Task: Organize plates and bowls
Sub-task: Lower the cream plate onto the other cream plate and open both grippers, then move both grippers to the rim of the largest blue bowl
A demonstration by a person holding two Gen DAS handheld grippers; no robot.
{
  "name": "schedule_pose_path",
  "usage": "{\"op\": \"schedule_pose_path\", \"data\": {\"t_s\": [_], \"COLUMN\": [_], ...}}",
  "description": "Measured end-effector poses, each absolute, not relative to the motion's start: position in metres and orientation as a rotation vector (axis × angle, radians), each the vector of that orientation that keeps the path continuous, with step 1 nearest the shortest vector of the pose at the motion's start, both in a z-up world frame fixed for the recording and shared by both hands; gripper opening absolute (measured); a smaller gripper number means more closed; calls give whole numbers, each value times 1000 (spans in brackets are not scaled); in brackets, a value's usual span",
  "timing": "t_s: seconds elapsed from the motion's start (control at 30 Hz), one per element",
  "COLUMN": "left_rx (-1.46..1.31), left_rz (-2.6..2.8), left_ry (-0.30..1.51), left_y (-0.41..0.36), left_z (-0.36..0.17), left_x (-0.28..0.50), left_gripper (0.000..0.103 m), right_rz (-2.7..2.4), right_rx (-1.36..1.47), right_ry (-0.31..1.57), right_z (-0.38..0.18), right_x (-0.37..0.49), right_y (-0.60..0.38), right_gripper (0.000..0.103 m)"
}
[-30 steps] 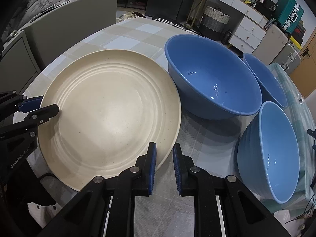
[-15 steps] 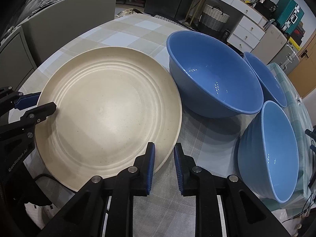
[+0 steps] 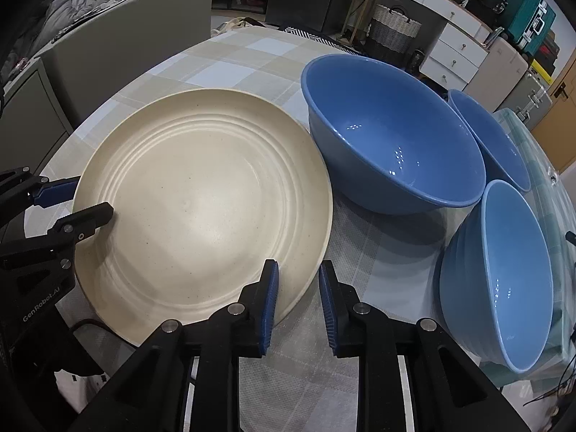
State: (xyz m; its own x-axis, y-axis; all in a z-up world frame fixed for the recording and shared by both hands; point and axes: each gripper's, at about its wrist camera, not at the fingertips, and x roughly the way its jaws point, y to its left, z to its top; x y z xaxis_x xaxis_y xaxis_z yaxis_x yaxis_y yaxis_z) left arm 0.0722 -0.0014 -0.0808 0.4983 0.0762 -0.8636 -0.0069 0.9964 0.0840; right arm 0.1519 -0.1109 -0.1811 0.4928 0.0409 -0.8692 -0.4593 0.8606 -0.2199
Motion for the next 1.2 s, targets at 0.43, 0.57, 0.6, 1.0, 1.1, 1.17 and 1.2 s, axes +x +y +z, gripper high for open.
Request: {"op": "schedule_pose_path", "data": {"t_s": [0.43,0.57,0.6,1.0,1.1,1.17,1.2], "left_rx": [-80,-112,-127,-192,-180,-178,-175], "left_rz": [65,61,47,-13,-21,-38,-47], "left_ry": [1004,952,942,887,868,864,860], "left_y": [21,25,26,17,8,1,-3], "left_z": [-61,-47,-44,-16,-4,3,6], "left_x": [67,63,63,75,83,90,93], "left_gripper": [69,100,103,103,103,103,103], "right_rz": [427,479,490,493,464,443,429], "right_rx": [-358,-297,-276,-90,-63,-48,-43], "right_ry": [923,886,882,785,770,761,758], "right_z": [-146,-129,-125,-85,-74,-66,-62], "right_x": [143,138,139,141,144,148,150], "right_y": [-117,-123,-125,-167,-182,-192,-196], "right_gripper": [80,92,94,102,102,102,102]}}
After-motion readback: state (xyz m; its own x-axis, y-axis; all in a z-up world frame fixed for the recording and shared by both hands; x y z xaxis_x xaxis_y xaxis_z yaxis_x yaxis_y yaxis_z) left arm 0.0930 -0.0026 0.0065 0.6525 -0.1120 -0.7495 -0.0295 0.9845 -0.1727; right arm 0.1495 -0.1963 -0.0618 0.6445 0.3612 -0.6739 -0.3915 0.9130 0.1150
